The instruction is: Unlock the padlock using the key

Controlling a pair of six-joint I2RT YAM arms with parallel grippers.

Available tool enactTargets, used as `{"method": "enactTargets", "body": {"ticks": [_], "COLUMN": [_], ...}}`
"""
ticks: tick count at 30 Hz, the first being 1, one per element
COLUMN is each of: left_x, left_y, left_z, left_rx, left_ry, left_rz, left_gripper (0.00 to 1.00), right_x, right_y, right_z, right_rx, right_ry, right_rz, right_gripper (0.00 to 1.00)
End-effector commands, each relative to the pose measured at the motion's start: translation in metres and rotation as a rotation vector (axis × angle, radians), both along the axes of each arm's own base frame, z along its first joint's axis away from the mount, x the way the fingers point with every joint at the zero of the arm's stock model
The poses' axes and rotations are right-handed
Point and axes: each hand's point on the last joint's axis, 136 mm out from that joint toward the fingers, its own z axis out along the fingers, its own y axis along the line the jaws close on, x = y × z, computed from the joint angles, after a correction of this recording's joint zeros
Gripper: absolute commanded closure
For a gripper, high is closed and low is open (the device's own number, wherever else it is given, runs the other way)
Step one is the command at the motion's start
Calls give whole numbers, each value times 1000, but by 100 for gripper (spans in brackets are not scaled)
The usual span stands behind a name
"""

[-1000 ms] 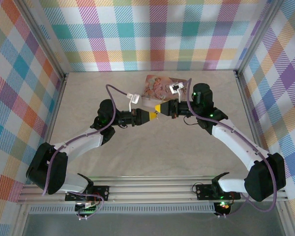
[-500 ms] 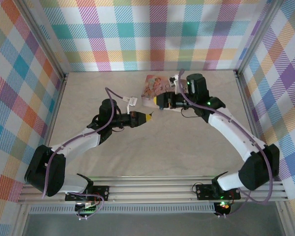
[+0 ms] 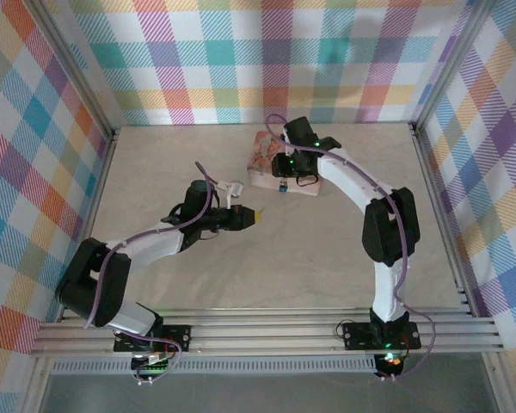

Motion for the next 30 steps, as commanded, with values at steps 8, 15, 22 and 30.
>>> {"method": "enactTargets", "body": {"ticks": [8, 15, 22, 30], "left_x": [11, 10, -3, -8], "left_y": [9, 15, 22, 25], "left_z": [-25, -31, -35, -32], "left_rx": [35, 31, 50, 46], "left_ry": [22, 34, 24, 9], "left_rz": [22, 31, 18, 7], "left_gripper": [100, 100, 100, 100], "right_x": [-19, -15, 1, 9], "right_y": [0, -4, 3, -5], "right_z": [-41, -65, -83, -96], "right_rx": [-59, -124, -97, -150], "right_ry": [-3, -45, -96, -109], "right_rz": [-195, -341, -412, -483], "right_gripper": [54, 49, 50, 50]}}
